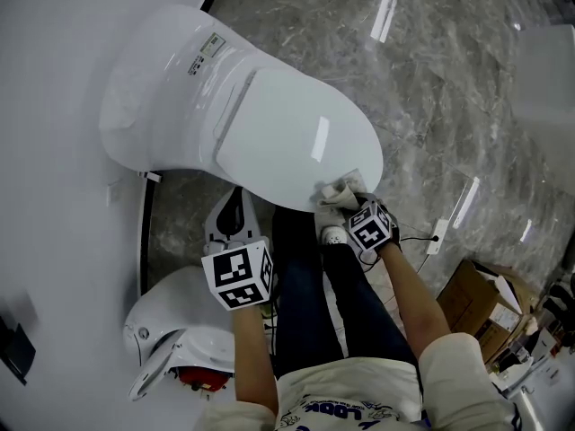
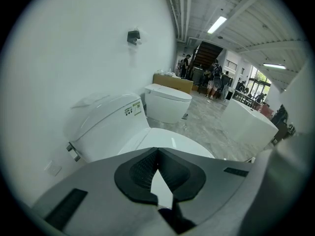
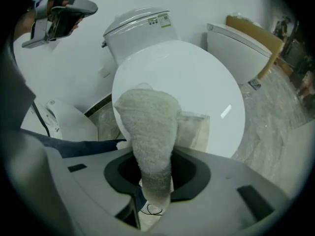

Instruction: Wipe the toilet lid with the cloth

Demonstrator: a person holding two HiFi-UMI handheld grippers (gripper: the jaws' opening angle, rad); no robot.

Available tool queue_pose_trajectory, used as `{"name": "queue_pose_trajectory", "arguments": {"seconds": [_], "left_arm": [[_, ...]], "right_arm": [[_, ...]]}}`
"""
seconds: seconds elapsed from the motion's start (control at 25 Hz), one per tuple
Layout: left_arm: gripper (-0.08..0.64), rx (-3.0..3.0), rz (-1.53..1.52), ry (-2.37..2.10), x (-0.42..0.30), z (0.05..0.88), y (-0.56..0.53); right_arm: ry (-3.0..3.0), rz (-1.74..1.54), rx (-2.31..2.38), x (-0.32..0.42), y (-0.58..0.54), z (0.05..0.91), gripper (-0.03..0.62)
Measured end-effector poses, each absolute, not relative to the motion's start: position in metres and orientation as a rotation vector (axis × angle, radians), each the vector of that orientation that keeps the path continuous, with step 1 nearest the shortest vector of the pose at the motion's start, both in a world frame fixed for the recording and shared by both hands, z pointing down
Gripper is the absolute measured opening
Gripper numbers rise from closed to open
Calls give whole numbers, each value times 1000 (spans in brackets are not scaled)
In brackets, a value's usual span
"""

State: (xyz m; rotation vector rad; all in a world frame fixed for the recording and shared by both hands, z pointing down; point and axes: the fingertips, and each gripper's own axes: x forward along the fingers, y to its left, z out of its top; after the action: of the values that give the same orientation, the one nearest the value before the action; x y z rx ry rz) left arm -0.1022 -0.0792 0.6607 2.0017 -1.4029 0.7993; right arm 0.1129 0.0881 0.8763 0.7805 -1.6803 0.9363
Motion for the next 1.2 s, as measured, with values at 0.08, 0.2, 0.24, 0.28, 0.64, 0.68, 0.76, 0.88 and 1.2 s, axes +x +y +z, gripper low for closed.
{"name": "queue_pose_trajectory", "arguments": {"seconds": [0.08,0.2,0.24,0.28,0.64,0.68,0.76,0.88,1.2], "left_arm": [[3,2009,804,-1395,-98,661,-79],[3,2019,807,-1384,-92,660,-79],[3,2023,808,-1381,-90,660,-79],[3,2026,809,-1378,-89,659,-80],[3,2048,804,-1394,-90,644,-83],[3,2051,804,-1399,-92,641,-83],[3,2058,798,-1412,-93,630,-84],[3,2071,779,-1439,-96,610,-85],[3,2119,724,-1514,-99,538,-86]], "right_arm": [[-1655,972,812,128,92,878,114],[-1630,1014,844,141,96,879,115],[-1627,1021,852,142,96,879,115],[-1624,1025,858,143,96,879,115],[-1649,1151,1010,145,88,862,112],[-1650,1153,1040,147,86,856,112],[-1659,1154,1112,153,78,841,112],[-1699,1161,1237,158,60,810,110],[-1893,1015,1470,155,-2,682,110]]}}
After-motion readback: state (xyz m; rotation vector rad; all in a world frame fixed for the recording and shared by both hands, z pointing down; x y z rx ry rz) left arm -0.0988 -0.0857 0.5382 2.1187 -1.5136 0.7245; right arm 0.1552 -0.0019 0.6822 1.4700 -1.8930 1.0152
